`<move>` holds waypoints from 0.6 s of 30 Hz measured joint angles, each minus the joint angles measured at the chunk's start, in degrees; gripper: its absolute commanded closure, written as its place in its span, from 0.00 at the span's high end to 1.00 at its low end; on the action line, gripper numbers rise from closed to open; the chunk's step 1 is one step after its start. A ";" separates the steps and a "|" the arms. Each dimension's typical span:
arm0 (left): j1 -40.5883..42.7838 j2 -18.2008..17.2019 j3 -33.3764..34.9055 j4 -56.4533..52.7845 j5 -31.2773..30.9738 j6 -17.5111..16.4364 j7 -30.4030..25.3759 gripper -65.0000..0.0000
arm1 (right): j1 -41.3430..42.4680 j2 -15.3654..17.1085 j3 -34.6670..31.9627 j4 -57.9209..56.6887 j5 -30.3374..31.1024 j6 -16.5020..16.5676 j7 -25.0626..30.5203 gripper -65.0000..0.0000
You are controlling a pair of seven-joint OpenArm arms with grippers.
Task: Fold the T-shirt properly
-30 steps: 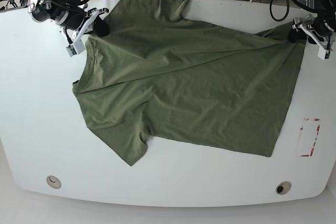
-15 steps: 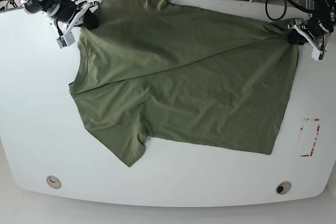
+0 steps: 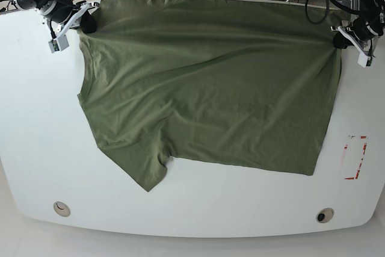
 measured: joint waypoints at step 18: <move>-1.73 -0.85 -1.53 9.03 0.79 0.02 6.95 0.01 | 0.09 -0.61 -0.57 0.04 0.68 1.88 -0.09 0.00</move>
